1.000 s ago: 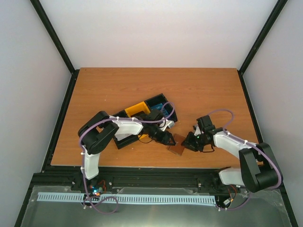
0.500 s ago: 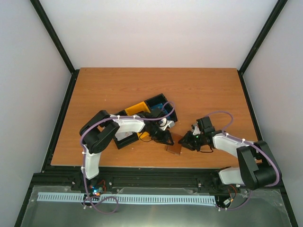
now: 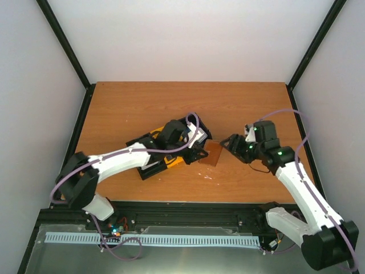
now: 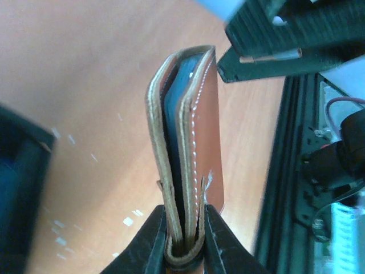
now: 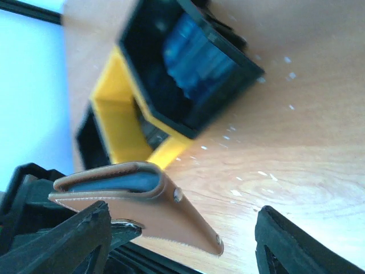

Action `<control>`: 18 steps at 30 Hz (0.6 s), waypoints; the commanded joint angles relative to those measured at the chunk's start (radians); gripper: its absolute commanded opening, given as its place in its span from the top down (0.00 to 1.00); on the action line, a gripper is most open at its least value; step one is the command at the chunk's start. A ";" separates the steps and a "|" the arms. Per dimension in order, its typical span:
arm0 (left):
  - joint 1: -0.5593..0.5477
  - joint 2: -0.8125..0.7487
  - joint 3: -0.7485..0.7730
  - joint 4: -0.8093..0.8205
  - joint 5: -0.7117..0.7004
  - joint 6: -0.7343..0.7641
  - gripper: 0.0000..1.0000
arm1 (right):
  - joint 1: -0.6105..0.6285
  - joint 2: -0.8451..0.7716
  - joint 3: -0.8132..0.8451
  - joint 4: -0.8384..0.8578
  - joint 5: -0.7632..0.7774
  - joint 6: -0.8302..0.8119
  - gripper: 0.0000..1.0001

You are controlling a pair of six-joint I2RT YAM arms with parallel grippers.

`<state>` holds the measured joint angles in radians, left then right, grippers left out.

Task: Put the credit cards into the card holder
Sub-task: Open the card holder at the center of the board.

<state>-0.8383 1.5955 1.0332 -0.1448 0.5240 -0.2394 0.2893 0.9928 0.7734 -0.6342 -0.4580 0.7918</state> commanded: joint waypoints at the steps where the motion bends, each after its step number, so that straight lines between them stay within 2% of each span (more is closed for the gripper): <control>1: -0.008 -0.160 -0.094 0.283 -0.164 0.325 0.93 | -0.034 -0.056 0.142 -0.168 -0.055 0.088 0.30; 6: -0.008 -0.217 -0.176 0.516 -0.287 0.771 0.99 | -0.035 -0.047 0.219 -0.046 -0.225 0.228 0.24; 8: -0.008 -0.196 -0.175 0.581 -0.350 0.976 0.99 | -0.035 -0.025 0.245 -0.033 -0.257 0.241 0.15; 11: -0.010 -0.188 -0.222 0.758 -0.403 1.183 1.00 | -0.032 0.007 0.281 -0.033 -0.270 0.237 0.09; 13: -0.009 -0.181 -0.241 0.848 -0.412 1.276 1.00 | -0.025 0.028 0.289 -0.026 -0.286 0.237 0.09; 16: -0.008 -0.177 -0.239 0.888 -0.378 1.356 0.99 | -0.015 0.049 0.287 -0.045 -0.272 0.232 0.11; 18: -0.008 -0.176 -0.241 0.908 -0.357 1.379 0.99 | -0.014 0.047 0.266 0.005 -0.277 0.262 0.12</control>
<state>-0.8383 1.4220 0.7853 0.5858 0.1482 0.9337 0.2676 1.0378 1.0424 -0.6720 -0.7029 1.0096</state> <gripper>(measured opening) 0.124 0.888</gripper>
